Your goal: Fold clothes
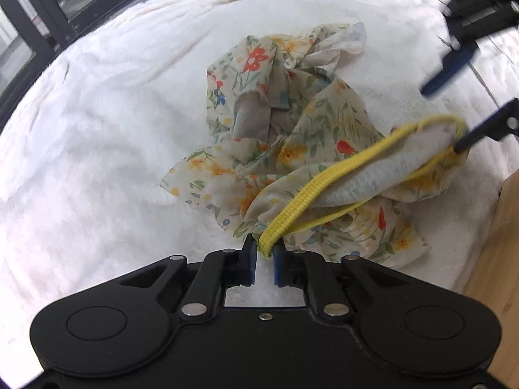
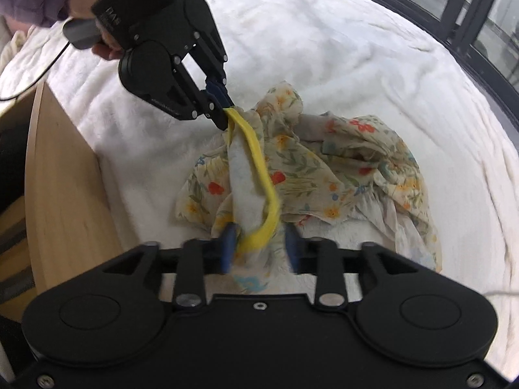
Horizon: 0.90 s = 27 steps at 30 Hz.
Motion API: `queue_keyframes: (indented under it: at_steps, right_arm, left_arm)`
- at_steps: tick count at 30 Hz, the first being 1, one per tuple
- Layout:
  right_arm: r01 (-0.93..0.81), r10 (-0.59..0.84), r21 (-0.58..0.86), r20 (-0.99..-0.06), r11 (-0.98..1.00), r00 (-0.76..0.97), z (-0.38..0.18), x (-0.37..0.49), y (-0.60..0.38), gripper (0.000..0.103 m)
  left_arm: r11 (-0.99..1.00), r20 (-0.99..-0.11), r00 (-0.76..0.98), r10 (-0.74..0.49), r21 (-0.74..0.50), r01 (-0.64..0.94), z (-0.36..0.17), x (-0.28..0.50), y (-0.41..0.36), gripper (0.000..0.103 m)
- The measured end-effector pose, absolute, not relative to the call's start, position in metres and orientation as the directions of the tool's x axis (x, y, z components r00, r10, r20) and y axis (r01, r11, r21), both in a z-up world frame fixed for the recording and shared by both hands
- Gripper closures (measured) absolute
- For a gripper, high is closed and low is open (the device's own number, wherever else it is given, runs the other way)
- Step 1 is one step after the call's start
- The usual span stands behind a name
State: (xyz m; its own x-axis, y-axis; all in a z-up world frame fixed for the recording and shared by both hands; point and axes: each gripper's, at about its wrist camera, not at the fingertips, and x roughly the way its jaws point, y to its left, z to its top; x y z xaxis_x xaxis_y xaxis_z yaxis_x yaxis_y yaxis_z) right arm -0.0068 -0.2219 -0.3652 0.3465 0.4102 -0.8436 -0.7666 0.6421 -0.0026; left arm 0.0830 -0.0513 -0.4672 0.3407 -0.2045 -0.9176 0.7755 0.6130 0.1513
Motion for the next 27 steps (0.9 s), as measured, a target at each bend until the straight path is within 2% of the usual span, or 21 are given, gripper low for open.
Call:
queue_keyframes:
  at_steps: [1, 8, 9, 11, 12, 17, 24, 27]
  right_arm:
    - [-0.756, 0.428, 0.020, -0.834, 0.654, 0.349, -0.362, -0.005, -0.224, 0.036]
    - [-0.621, 0.439, 0.196, -0.858, 0.759, 0.265, -0.377, 0.036, -0.229, 0.036]
    - [-0.592, 0.445, 0.234, -0.863, 0.771, 0.239, -0.384, 0.043, -0.231, 0.037]
    - [-0.510, 0.454, 0.317, -0.875, 0.800, 0.168, -0.403, 0.057, -0.237, 0.048]
    - [-0.468, 0.459, 0.351, -0.878, 0.811, 0.137, -0.412, 0.063, -0.240, 0.058]
    - [-0.334, 0.508, 0.459, -0.858, 0.823, 0.073, -0.429, 0.065, -0.254, 0.061]
    - [-0.375, 0.528, 0.442, -0.833, 0.815, 0.167, -0.412, 0.056, -0.248, 0.060]
    - [-0.366, 0.532, 0.446, -0.827, 0.817, 0.182, -0.408, 0.063, -0.246, 0.056]
  left_arm:
    - [0.607, -0.918, 0.342, -0.201, 0.157, 0.779, -0.467, 0.080, -0.053, 0.094]
    - [0.566, -0.914, 0.338, -0.225, 0.160, 0.808, -0.469, 0.070, -0.061, 0.093]
    - [0.564, -0.912, 0.345, -0.223, 0.168, 0.808, -0.470, 0.069, -0.062, 0.093]
    - [0.570, -0.911, 0.349, -0.221, 0.170, 0.804, -0.471, 0.070, -0.062, 0.093]
    - [0.575, -0.911, 0.346, -0.225, 0.162, 0.802, -0.470, 0.071, -0.061, 0.093]
    - [0.584, -0.905, 0.363, -0.222, 0.175, 0.793, -0.471, 0.074, -0.060, 0.093]
    - [0.585, -0.891, 0.384, -0.241, 0.182, 0.790, -0.467, 0.078, -0.060, 0.093]
    - [0.589, -0.884, 0.401, -0.239, 0.196, 0.784, -0.464, 0.079, -0.058, 0.093]
